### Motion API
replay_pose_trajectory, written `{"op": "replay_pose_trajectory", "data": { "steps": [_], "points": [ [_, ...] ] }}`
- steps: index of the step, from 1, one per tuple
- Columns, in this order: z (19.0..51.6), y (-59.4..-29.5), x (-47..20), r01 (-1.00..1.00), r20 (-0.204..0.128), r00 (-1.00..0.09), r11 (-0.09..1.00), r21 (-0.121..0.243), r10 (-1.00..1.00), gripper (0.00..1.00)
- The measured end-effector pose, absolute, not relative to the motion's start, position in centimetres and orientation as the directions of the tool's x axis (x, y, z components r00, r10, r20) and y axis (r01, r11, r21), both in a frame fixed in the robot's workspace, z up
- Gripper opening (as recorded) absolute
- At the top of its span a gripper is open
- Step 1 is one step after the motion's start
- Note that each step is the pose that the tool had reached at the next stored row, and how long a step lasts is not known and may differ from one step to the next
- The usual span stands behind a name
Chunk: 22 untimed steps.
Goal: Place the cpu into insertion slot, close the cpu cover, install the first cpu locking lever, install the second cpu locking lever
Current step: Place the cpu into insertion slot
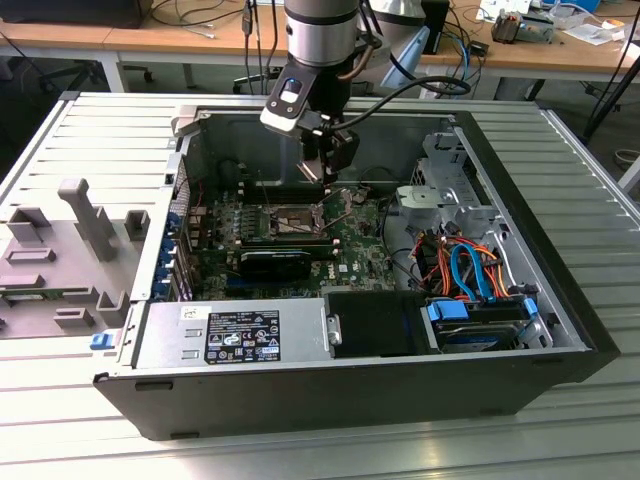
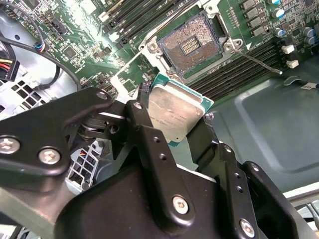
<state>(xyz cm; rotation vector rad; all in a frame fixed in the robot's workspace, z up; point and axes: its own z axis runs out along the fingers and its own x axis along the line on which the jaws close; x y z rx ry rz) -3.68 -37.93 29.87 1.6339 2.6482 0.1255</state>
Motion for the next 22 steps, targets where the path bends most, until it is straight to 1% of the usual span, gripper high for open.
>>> {"op": "replay_pose_trajectory", "data": {
  "steps": [22],
  "points": [
    [29.77,-37.93,-3.69,0.905,0.019,-0.419,0.416,0.083,0.908,0.55]
  ]
}}
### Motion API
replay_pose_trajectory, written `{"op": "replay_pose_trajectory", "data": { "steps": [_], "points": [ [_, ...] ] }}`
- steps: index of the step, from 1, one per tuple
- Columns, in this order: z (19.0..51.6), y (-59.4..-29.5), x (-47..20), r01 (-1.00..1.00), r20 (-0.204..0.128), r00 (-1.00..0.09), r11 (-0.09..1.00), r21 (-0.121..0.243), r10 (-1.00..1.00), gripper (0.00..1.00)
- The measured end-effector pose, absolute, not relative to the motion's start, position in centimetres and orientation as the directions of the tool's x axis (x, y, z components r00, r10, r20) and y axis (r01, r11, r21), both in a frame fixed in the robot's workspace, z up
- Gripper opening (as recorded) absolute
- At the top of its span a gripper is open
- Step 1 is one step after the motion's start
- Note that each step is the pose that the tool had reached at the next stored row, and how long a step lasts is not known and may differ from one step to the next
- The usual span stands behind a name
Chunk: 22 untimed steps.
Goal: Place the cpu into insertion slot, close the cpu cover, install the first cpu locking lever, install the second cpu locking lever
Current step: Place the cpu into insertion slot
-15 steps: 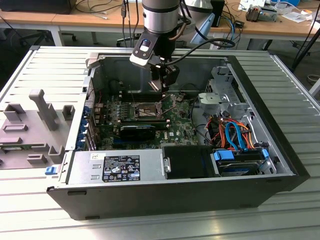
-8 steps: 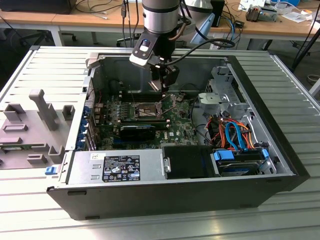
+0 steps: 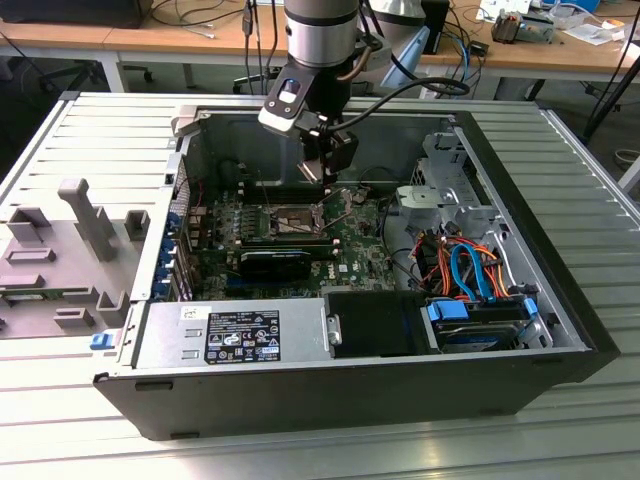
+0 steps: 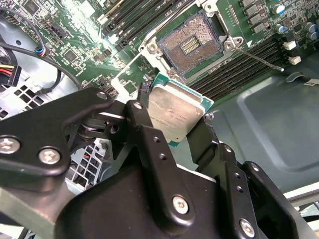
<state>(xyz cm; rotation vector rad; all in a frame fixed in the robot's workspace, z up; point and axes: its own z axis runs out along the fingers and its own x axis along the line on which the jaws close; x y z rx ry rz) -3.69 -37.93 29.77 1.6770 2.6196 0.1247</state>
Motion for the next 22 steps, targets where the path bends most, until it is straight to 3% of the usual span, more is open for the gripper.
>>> {"op": "replay_pose_trajectory", "data": {
  "steps": [22],
  "points": [
    [29.68,-37.93,-3.69,0.930,0.019,-0.362,0.359,0.083,0.932,0.55]
  ]
}}
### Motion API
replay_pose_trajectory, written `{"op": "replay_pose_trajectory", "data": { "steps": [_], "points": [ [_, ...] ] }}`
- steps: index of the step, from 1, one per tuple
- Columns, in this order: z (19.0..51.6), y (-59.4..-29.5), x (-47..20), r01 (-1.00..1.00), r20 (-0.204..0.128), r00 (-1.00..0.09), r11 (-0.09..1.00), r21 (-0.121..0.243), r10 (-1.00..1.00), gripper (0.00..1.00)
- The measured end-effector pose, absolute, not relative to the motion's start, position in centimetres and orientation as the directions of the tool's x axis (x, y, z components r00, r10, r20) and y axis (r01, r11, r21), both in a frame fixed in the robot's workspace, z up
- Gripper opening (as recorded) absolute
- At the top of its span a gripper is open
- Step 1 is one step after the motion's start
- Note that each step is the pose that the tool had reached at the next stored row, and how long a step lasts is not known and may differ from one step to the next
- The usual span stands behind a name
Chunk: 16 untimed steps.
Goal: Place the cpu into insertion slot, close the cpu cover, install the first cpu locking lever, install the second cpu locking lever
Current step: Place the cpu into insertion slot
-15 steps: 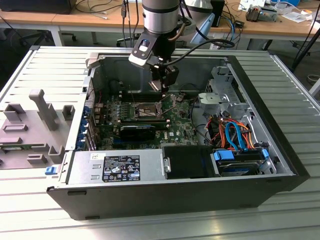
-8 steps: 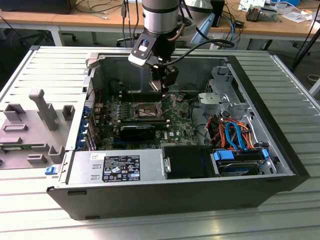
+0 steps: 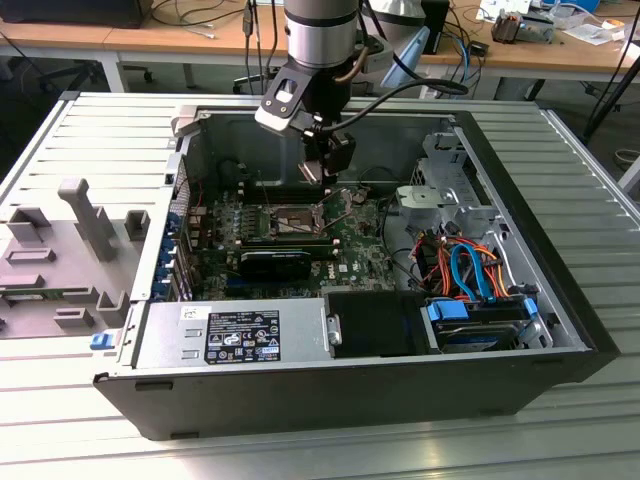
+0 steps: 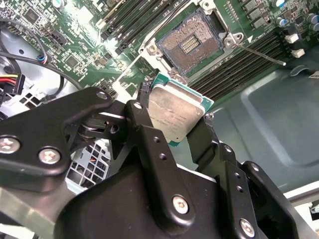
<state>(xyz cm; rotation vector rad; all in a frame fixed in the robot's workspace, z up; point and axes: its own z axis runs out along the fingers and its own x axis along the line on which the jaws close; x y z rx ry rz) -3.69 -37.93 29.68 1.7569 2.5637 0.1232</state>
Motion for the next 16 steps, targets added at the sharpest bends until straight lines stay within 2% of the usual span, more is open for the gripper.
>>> {"op": "replay_pose_trajectory", "data": {
  "steps": [16],
  "points": [
    [29.62,-37.93,-3.69,0.951,0.019,-0.301,0.299,0.083,0.953,0.55]
  ]
}}
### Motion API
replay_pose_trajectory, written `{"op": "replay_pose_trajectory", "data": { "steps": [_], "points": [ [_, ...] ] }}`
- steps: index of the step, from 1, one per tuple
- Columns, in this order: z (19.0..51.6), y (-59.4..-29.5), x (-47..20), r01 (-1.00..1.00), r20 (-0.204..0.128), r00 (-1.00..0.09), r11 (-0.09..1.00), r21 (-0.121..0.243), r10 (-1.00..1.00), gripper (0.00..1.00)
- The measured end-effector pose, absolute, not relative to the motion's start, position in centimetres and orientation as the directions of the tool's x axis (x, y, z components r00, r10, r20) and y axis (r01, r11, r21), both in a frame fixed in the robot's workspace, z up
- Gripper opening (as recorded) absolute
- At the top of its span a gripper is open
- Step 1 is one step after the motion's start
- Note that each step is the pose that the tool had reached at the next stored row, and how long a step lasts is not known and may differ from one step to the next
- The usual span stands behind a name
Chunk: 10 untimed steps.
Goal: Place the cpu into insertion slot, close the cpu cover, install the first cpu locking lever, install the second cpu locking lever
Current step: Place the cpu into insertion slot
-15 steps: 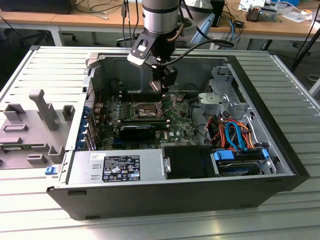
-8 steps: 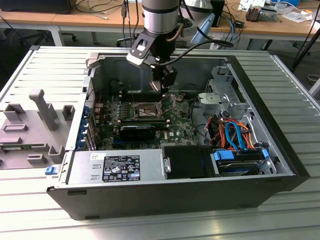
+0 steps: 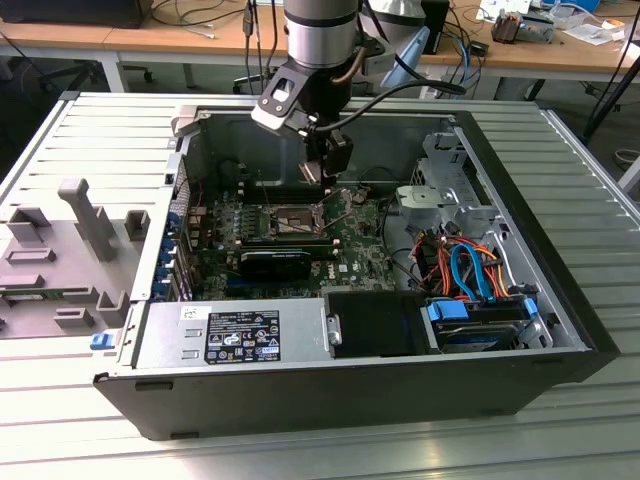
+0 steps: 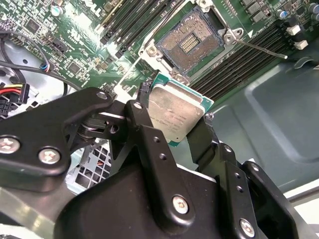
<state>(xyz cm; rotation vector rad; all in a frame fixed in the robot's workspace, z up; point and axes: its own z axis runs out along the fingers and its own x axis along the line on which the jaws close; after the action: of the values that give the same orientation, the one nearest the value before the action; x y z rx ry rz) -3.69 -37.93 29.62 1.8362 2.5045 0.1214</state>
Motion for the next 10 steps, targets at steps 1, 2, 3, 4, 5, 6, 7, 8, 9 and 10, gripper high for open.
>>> {"op": "replay_pose_trajectory", "data": {
  "steps": [1,2,3,4,5,6,7,8,9,10],
  "points": [
    [29.61,-37.93,-3.69,0.951,0.019,-0.299,0.297,0.083,0.954,0.55],
    [29.61,-37.93,-3.68,0.952,0.019,-0.296,0.293,0.083,0.955,0.55],
    [29.60,-37.93,-3.69,0.953,0.019,-0.293,0.291,0.083,0.956,0.55],
    [29.60,-37.93,-3.69,0.954,0.019,-0.290,0.287,0.083,0.957,0.55],
    [29.60,-37.93,-3.69,0.955,0.019,-0.287,0.284,0.083,0.958,0.55],
    [29.60,-37.93,-3.68,0.956,0.019,-0.283,0.281,0.083,0.959,0.55],
    [29.59,-37.93,-3.69,0.957,0.019,-0.280,0.278,0.083,0.960,0.55],
    [29.59,-37.93,-3.68,0.958,0.019,-0.278,0.275,0.083,0.960,0.55],
    [29.58,-37.93,-3.68,0.959,0.019,-0.274,0.272,0.083,0.962,0.55],
    [29.58,-37.93,-3.68,0.960,0.019,-0.270,0.268,0.083,0.963,0.55]
  ]
}}
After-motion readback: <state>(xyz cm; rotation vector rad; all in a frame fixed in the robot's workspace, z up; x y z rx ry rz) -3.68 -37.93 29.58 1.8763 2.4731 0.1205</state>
